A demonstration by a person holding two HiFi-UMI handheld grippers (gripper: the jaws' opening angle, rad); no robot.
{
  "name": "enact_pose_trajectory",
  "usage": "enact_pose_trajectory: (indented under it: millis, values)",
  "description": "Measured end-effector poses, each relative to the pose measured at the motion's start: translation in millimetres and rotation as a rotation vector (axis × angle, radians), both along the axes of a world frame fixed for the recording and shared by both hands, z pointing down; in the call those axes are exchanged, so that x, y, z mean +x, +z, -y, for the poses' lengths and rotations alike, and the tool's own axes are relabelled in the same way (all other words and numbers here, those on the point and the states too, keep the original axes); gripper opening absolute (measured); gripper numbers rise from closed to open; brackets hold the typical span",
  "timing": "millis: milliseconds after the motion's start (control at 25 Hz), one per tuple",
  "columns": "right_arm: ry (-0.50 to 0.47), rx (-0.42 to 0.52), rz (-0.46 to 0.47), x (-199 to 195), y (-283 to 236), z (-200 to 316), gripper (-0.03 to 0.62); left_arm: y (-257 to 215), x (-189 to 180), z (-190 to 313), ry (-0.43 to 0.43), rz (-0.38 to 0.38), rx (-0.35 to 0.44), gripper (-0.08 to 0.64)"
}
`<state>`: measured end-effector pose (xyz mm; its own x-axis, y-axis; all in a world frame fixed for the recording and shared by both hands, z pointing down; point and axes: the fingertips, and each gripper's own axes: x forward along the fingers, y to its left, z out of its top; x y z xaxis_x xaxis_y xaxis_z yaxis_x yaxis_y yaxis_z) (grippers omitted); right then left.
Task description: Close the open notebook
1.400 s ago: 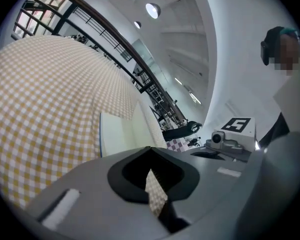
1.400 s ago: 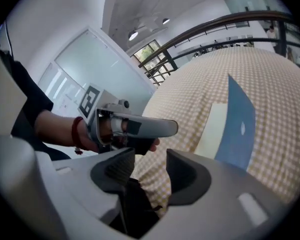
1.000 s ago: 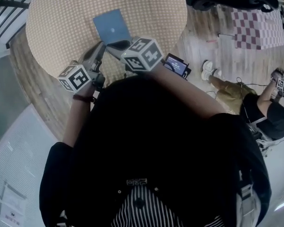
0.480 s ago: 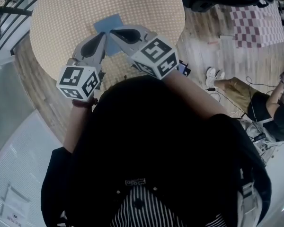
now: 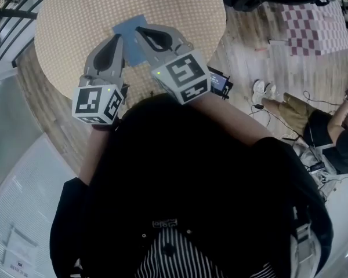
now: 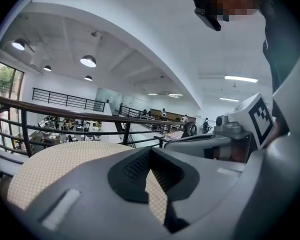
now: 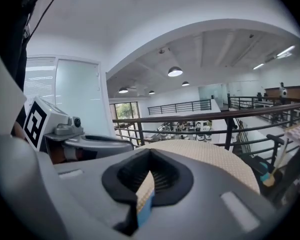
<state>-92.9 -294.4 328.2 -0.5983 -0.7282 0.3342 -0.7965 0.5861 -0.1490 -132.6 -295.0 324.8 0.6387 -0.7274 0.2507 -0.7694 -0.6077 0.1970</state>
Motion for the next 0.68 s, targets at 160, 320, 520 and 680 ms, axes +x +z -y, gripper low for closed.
enact_pose_trajectory:
  millis: [160, 320, 520, 680]
  values:
    - [-0.02, -0.014, -0.004, -4.6, 5.4, -3.6, 0.002, 2.7, 2.3, -4.5, 0.018, 0.001, 0.0, 0.004]
    - [-0.035, -0.023, 0.003, -5.3, 4.1, 0.1, 0.002, 1.9, 7.3, -1.6, 0.036, -0.014, -0.015, 0.005]
    - [-0.059, -0.026, 0.001, -7.0, 3.7, 0.6, 0.001, -4.3, 15.6, 0.1, 0.06, -0.021, 0.001, 0.005]
    - [-0.068, -0.019, -0.006, -4.8, 1.8, 2.6, 0.001, -4.6, 18.2, 2.1, 0.055, -0.019, -0.003, 0.005]
